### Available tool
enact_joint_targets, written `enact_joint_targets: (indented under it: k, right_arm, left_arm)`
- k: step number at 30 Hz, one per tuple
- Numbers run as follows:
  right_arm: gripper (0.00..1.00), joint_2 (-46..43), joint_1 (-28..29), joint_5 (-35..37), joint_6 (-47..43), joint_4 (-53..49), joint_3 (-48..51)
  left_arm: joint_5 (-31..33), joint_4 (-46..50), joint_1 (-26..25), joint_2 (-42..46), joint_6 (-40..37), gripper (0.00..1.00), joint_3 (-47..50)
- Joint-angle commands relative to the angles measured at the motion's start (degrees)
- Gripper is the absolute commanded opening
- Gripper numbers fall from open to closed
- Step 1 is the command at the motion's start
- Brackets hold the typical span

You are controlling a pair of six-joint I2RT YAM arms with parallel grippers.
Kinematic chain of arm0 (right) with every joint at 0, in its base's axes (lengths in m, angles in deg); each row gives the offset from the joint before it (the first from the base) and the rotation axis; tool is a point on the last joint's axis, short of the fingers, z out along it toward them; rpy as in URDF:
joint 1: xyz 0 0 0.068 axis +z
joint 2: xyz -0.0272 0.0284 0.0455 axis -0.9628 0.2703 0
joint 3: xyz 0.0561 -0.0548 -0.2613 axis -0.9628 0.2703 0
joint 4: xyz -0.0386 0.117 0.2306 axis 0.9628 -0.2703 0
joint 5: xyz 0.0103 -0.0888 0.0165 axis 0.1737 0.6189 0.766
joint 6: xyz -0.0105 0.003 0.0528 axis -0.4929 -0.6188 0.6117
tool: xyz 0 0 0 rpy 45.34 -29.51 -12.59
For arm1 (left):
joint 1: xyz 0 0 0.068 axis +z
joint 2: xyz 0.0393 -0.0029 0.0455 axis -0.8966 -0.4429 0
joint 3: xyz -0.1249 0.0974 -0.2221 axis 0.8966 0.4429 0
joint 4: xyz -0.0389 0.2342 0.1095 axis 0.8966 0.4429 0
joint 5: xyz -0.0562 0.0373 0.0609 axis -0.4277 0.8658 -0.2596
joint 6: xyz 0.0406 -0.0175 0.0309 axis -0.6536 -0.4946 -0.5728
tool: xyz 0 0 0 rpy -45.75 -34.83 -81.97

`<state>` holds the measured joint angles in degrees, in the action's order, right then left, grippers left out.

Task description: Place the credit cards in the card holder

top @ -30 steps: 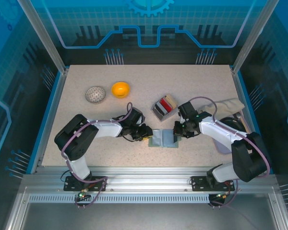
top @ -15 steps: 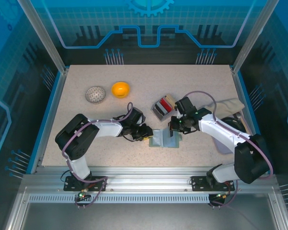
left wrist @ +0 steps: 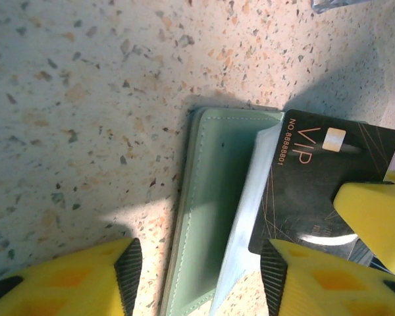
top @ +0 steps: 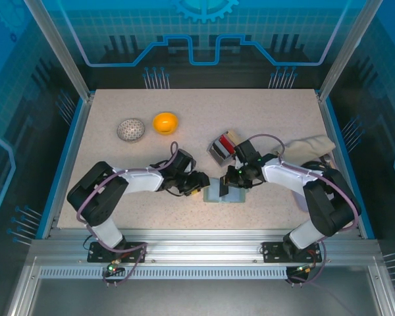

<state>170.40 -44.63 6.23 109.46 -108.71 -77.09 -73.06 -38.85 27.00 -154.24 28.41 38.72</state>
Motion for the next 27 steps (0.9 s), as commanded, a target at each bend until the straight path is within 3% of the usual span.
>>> enact_joint_targets:
  k: [1, 7, 13, 16, 27]
  right_arm:
    - [0.0, 1.13, 0.45, -0.86, 0.87, 2.07, 1.3]
    - [0.0, -0.12, -0.72, -2.81, 1.38, 4.12, 2.76]
    - [0.01, -4.56, -3.49, -6.97, 1.93, 7.82, 6.11]
    - [0.01, -6.61, -4.9, -8.35, 1.74, 8.71, 7.9]
    - [0.01, -5.48, -6.31, -10.94, 1.72, 14.34, 13.05]
  left_arm:
    - [0.64, -1.56, -0.28, 1.08, -0.84, 0.6, 0.41]
    - [-2.26, 0.45, -0.71, -2.9, -3.14, 0.58, -3.1]
    - [-1.44, 6.53, -0.9, -6.15, -4.73, 0.33, -5.92]
    - [-0.54, 7.93, -0.91, -6.83, -4.88, 0.27, -6.18]
    - [-0.23, 9.98, -1.43, -8.97, -5.53, 0.2, -7.49]
